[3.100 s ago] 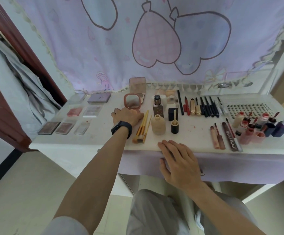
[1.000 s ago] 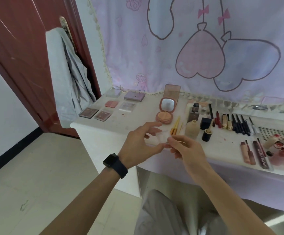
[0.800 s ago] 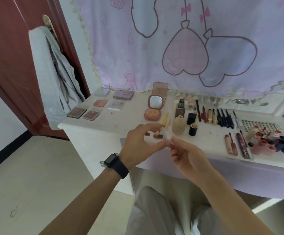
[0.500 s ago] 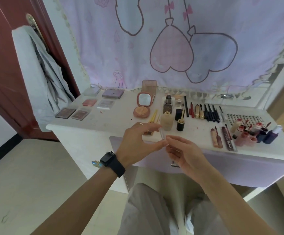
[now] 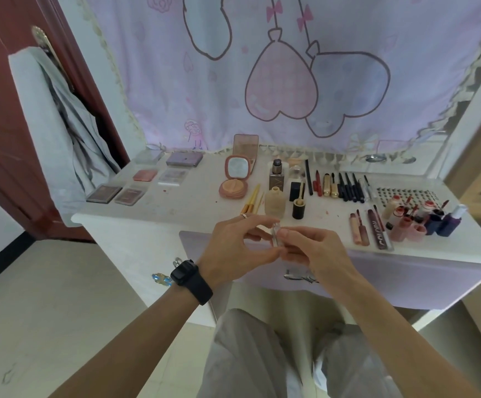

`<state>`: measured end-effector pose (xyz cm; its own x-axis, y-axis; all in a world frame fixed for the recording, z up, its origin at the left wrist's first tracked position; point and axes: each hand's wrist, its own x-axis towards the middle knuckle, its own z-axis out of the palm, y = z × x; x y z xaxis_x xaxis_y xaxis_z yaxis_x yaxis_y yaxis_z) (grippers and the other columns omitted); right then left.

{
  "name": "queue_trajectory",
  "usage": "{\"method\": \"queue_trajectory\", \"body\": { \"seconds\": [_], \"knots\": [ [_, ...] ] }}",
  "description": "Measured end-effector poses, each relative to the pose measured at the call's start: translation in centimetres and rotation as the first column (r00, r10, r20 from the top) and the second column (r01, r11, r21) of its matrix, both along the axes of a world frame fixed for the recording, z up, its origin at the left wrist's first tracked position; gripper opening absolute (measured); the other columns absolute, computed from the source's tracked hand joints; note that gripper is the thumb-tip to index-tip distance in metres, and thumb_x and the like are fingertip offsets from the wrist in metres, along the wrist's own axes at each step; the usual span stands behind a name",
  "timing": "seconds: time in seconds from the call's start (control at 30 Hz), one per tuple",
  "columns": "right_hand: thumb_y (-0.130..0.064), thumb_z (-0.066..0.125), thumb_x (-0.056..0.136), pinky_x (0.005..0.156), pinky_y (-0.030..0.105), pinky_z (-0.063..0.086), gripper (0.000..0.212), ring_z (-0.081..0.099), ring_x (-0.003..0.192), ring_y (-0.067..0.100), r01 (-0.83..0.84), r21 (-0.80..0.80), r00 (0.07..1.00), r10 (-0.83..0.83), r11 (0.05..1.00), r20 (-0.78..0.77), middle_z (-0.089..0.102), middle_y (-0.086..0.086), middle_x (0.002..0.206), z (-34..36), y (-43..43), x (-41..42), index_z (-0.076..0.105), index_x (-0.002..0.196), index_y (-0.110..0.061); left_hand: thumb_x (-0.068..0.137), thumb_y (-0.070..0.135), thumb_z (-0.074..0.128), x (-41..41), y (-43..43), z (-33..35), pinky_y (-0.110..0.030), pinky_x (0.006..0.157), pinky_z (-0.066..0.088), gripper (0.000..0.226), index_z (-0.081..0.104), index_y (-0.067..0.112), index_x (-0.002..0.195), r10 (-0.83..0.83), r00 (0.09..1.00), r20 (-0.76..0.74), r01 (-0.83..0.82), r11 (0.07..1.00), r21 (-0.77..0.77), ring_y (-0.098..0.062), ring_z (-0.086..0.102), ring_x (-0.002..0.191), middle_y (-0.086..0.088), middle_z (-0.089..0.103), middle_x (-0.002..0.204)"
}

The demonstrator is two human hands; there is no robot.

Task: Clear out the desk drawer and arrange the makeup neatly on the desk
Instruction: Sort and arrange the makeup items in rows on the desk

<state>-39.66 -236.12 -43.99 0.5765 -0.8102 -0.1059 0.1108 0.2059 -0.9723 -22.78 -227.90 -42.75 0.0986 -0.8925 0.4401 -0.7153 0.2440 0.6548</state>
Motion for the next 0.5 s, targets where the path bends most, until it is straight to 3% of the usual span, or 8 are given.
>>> {"method": "queue_trajectory", "body": {
  "seconds": [0.1, 0.17, 0.23, 0.3, 0.37, 0.43, 0.5],
  "knots": [
    [-0.034, 0.083, 0.072, 0.072, 0.025, 0.061, 0.036, 0.076, 0.085, 0.023, -0.002, -0.013, 1.000, 0.002, 1.000, -0.001, 0.078, 0.011, 0.095, -0.2, -0.1, 0.0, 0.081, 0.101, -0.014, 0.075, 0.033, 0.087, 0.1, 0.0, -0.1, -0.020, 0.086, 0.056, 0.049, 0.069, 0.026, 0.120, 0.002, 0.998, -0.068, 0.002, 0.999, 0.054, -0.001, 0.068, 0.096, 0.010, 0.071, 0.108],
    [-0.034, 0.084, 0.074, 0.075, 0.022, 0.060, 0.031, 0.076, 0.092, 0.021, 0.007, -0.092, 1.000, -0.008, 0.996, -0.007, 0.079, 0.004, 0.097, -0.4, -0.1, -0.2, 0.080, 0.102, -0.022, 0.076, 0.040, 0.084, 0.3, 0.1, 0.1, -0.023, 0.087, 0.057, 0.051, 0.066, 0.029, 0.122, 0.016, 0.957, -0.289, 0.031, 0.987, 0.157, -0.005, 0.068, 0.101, 0.012, 0.069, 0.113],
    [-0.037, 0.084, 0.074, 0.079, 0.019, 0.058, 0.030, 0.075, 0.095, 0.015, 0.015, -0.270, 1.000, -0.017, 0.963, -0.006, 0.079, -0.005, 0.100, -0.6, -0.1, -0.3, 0.078, 0.103, -0.034, 0.076, 0.046, 0.078, 0.7, 0.0, 0.2, -0.027, 0.085, 0.058, 0.055, 0.064, 0.026, 0.125, 0.092, 0.843, -0.530, 0.054, 0.966, 0.253, -0.013, 0.070, 0.101, 0.005, 0.070, 0.116],
    [-0.038, 0.083, 0.076, 0.084, 0.020, 0.058, 0.035, 0.074, 0.097, 0.011, 0.004, -0.477, 1.000, -0.016, 0.879, -0.020, 0.077, -0.011, 0.104, -0.9, 0.1, -0.4, 0.074, 0.110, -0.037, 0.078, 0.048, 0.074, 1.0, 0.0, 0.4, -0.028, 0.083, 0.059, 0.057, 0.064, 0.019, 0.126, 0.150, 0.709, -0.689, 0.175, 0.909, 0.378, -0.023, 0.073, 0.098, -0.007, 0.071, 0.116],
    [-0.035, 0.082, 0.080, 0.088, 0.022, 0.057, 0.042, 0.072, 0.102, 0.009, -0.021, -0.634, 0.998, -0.026, 0.773, -0.065, 0.075, -0.015, 0.110, -1.2, 0.2, -0.2, 0.072, 0.120, -0.027, 0.082, 0.048, 0.071, 1.1, 0.0, 0.6, -0.028, 0.082, 0.059, 0.055, 0.066, 0.013, 0.123, 0.160, 0.622, -0.766, 0.343, 0.824, 0.451, -0.028, 0.073, 0.098, -0.013, 0.073, 0.114],
    [-0.031, 0.081, 0.082, 0.091, 0.023, 0.056, 0.047, 0.070, 0.106, 0.007, -0.039, -0.748, 0.993, -0.057, 0.662, -0.103, 0.072, -0.017, 0.115, -1.5, 0.1, -0.2, 0.069, 0.126, -0.020, 0.084, 0.044, 0.071, 1.2, 0.1, 0.7, -0.026, 0.081, 0.058, 0.048, 0.070, 0.010, 0.117, 0.140, 0.562, -0.815, 0.428, 0.794, 0.432, -0.028, 0.072, 0.098, -0.016, 0.073, 0.112],
    [-0.030, 0.082, 0.082, 0.095, 0.023, 0.054, 0.050, 0.067, 0.112, 0.007, -0.061, -0.772, 0.991, -0.054, 0.633, -0.123, 0.070, -0.018, 0.120, -1.8, -0.2, -0.2, 0.067, 0.129, -0.022, 0.083, 0.036, 0.073, 1.4, 0.0, 0.7, -0.026, 0.082, 0.058, 0.045, 0.070, 0.009, 0.118, 0.130, 0.502, -0.855, 0.441, 0.812, 0.382, -0.027, 0.072, 0.101, -0.016, 0.072, 0.114]
  ]
}}
